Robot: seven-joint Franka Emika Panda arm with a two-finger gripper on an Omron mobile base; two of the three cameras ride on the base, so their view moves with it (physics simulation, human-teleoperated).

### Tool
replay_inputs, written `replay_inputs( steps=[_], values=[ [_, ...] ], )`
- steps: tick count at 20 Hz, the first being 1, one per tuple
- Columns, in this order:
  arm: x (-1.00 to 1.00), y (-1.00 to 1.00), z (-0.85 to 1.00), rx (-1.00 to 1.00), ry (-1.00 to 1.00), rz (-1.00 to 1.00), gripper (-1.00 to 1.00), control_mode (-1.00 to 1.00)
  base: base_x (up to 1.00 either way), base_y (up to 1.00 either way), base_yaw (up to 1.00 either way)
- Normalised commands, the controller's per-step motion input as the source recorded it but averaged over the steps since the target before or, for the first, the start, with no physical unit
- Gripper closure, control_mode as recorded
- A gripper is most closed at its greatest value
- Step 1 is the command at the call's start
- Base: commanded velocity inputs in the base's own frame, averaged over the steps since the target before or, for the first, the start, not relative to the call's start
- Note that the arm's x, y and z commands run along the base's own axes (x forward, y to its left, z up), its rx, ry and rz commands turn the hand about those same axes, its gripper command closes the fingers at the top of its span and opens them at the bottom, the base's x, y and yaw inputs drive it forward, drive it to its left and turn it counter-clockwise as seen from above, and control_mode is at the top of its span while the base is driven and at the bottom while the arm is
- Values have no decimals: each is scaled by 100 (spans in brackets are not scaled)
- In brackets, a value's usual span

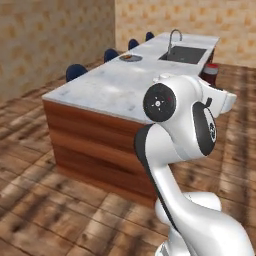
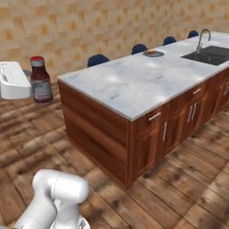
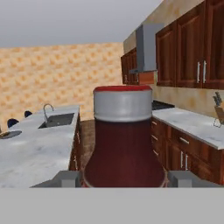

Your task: Move the hot dog bun to the plate on the dining table and place the condiment next to that plate. Then navigate to the fridge and take the sausage and place it on the plate as well.

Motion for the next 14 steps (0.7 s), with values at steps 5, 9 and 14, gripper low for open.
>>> replay_inputs(
  steps=[5, 9, 14],
  values=[
    [0, 0, 0, 0, 0, 0, 100, 100, 100, 93, -36],
    [0, 0, 0, 0, 0, 0, 100, 100, 99, 95, -34],
    [0, 0, 0, 0, 0, 0, 100, 100, 97, 98, -33]
  ],
)
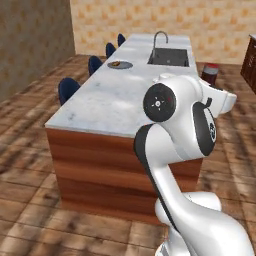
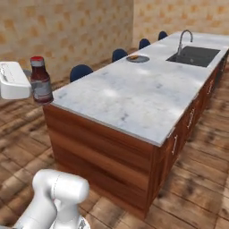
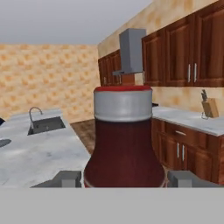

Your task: Move the hot dog bun to the plate on the dining table and place the condiment next to that plate. Then navigate to the fridge and take the sausage and place it on the plate as well.

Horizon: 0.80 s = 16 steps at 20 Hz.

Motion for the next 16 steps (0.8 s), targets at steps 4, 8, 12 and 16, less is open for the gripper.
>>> replay_inputs(
  steps=[4, 8, 12, 16],
  values=[
    [0, 0, 0, 0, 0, 0, 100, 100, 61, 100, -26],
    [0, 0, 0, 0, 0, 0, 100, 100, 42, 100, -22],
    [0, 0, 0, 0, 0, 0, 100, 100, 47, 100, -25],
    [0, 0, 0, 0, 0, 0, 100, 100, 53, 100, -26]
  ],
)
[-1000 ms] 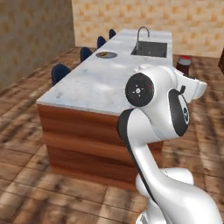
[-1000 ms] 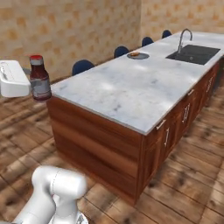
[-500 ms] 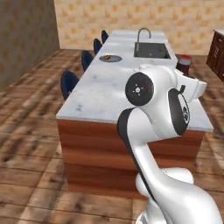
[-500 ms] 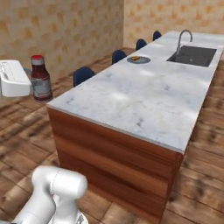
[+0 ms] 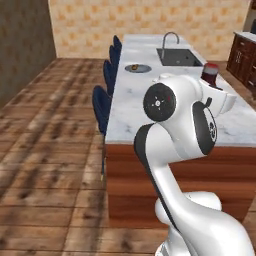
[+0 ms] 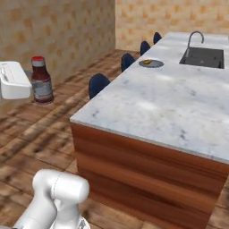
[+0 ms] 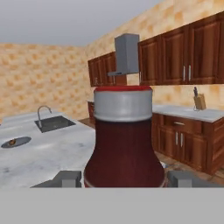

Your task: Move the hot dog bun to the plate on the dining table and place the condiment next to that plate. Then navigate to the fridge and take the sausage and place it on the plate as well.

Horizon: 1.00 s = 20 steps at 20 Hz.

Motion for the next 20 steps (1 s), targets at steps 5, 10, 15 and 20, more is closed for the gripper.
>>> replay_inputs(
  steps=[5, 10, 15, 20],
  values=[
    [0, 0, 0, 0, 0, 0, 100, 100, 58, 100, -26],
    [0, 0, 0, 0, 0, 0, 100, 100, 64, 100, -27],
    [0, 0, 0, 0, 0, 0, 100, 100, 68, 100, -30],
    [0, 0, 0, 0, 0, 0, 100, 100, 67, 100, -31]
  ],
)
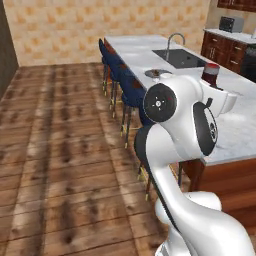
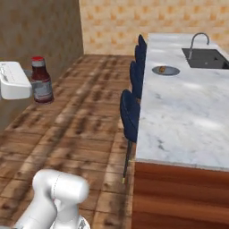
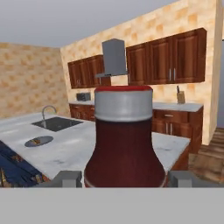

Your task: Move the hot dog bun to the plate on the dining table and place the condiment next to that plate. Then navigate to the fridge and take the sausage and place it on the plate as well.

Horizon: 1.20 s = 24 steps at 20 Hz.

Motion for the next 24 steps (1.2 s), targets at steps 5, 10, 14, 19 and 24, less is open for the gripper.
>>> replay_inputs(
  steps=[5, 10, 14, 19, 24],
  values=[
    [0, 0, 0, 0, 0, 0, 100, 100, 72, 100, -32],
    [0, 0, 0, 0, 0, 0, 100, 100, 80, 98, -42],
    [0, 0, 0, 0, 0, 0, 100, 100, 73, 84, -51],
    [0, 0, 0, 0, 0, 0, 100, 100, 67, 82, -55],
    [0, 0, 0, 0, 0, 0, 100, 100, 61, 88, -54]
  ],
)
